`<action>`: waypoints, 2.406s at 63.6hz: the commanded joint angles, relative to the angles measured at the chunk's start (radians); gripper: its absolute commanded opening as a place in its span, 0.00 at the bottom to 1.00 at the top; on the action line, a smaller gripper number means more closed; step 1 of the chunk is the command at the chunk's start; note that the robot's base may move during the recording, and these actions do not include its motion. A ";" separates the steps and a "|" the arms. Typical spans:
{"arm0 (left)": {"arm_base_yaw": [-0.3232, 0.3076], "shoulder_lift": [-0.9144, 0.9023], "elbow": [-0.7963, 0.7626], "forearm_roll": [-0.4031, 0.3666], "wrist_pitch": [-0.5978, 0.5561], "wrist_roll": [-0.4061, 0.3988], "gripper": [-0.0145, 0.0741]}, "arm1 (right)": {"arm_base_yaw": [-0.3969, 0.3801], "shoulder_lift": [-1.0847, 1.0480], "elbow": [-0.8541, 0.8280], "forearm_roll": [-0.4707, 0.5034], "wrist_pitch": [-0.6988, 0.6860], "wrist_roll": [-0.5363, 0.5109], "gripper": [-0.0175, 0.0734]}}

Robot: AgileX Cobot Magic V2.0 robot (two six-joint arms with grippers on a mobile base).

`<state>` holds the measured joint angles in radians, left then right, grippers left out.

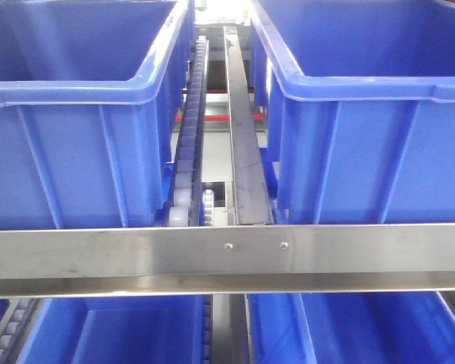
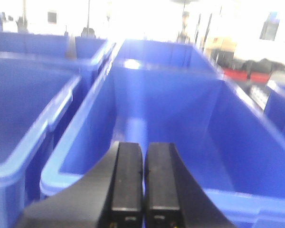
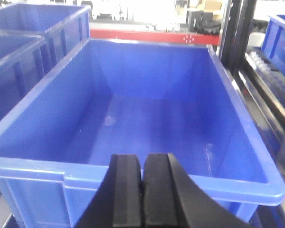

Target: Pick and sort blue part to right shelf

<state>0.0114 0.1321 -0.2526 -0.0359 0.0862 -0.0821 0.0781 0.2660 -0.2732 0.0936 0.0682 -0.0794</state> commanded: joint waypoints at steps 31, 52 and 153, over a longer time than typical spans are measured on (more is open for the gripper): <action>0.002 0.007 -0.028 -0.010 -0.075 -0.004 0.30 | -0.006 -0.001 -0.007 -0.008 -0.095 -0.009 0.25; 0.002 0.007 -0.028 -0.010 -0.075 -0.004 0.30 | -0.014 -0.153 0.169 -0.025 -0.131 0.000 0.25; -0.128 -0.067 0.194 0.036 -0.086 -0.004 0.30 | -0.016 -0.298 0.282 -0.034 -0.142 0.096 0.25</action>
<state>-0.1027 0.0715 -0.0504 0.0360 0.0914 -0.0821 0.0675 -0.0091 0.0307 0.0708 0.0205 0.0171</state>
